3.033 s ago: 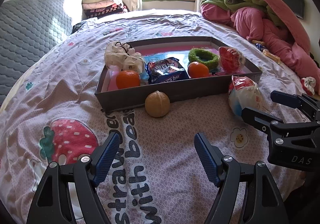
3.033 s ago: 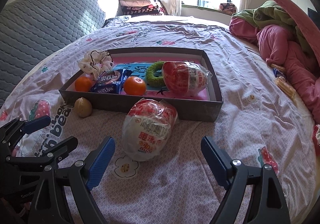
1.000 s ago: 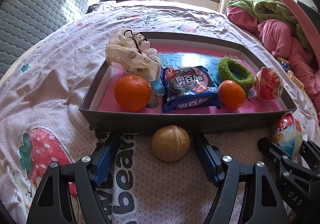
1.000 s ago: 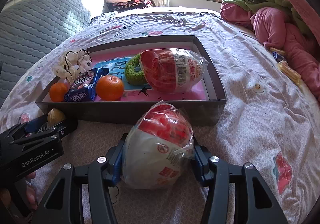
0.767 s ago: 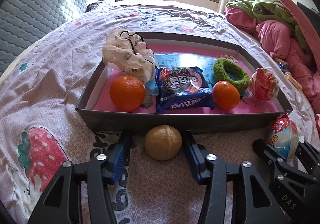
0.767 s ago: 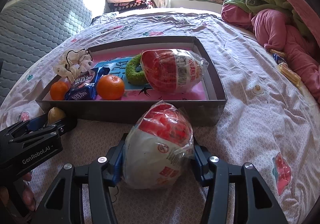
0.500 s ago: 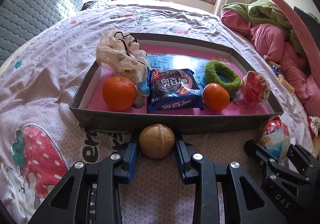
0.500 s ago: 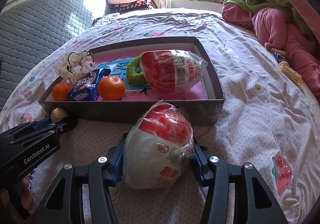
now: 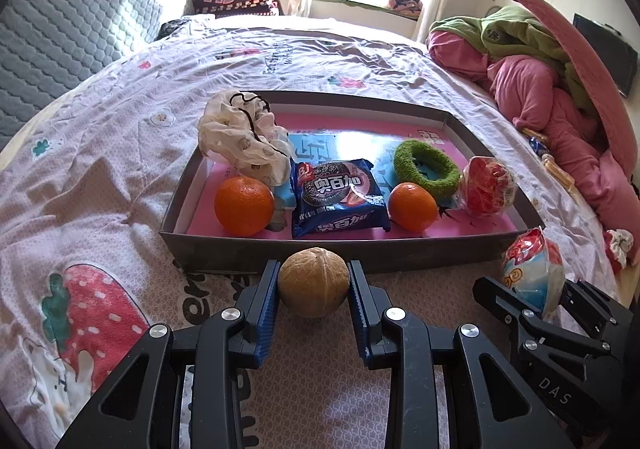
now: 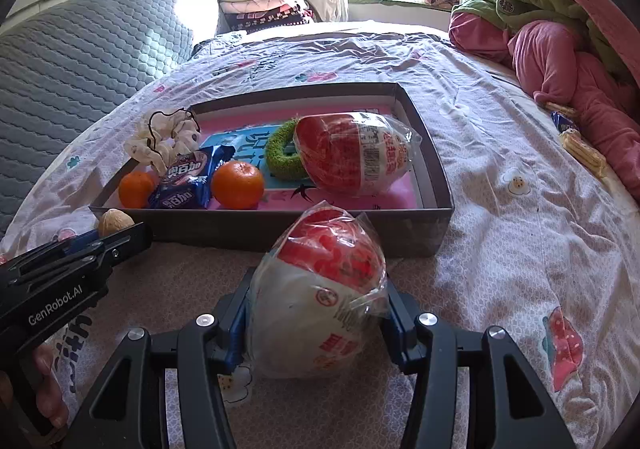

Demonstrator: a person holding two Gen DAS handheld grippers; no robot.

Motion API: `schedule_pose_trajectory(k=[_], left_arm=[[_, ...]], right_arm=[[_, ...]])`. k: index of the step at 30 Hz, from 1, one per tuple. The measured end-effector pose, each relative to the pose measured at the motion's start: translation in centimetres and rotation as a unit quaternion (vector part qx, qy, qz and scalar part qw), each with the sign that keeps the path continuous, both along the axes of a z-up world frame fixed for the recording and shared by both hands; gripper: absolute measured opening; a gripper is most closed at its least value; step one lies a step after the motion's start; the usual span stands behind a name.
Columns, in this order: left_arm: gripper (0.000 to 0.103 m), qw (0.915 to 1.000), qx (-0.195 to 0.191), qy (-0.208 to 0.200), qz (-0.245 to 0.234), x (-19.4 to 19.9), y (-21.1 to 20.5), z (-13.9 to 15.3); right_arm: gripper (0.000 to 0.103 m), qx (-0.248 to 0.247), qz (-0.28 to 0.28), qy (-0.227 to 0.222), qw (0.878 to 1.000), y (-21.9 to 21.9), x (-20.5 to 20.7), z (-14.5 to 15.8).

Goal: Organize objects
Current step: 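Carry the wrapped egg and walnut with both tools over the tray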

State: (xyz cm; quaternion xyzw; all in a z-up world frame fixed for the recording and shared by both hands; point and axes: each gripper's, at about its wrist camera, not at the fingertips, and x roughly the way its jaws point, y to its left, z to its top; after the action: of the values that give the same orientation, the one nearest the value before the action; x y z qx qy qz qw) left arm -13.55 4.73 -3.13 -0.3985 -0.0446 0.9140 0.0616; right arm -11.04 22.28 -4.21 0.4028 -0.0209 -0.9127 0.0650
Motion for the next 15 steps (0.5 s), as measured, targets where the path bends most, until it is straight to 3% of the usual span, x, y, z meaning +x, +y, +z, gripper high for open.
schedule_pose_trajectory(k=[15], left_arm=[[0.033,0.9998,-0.002,0.018,0.010,0.6,-1.1,1.3]], right_arm=[[0.054,0.014,0.023,0.039,0.999,-1.9,0.9,2.2]])
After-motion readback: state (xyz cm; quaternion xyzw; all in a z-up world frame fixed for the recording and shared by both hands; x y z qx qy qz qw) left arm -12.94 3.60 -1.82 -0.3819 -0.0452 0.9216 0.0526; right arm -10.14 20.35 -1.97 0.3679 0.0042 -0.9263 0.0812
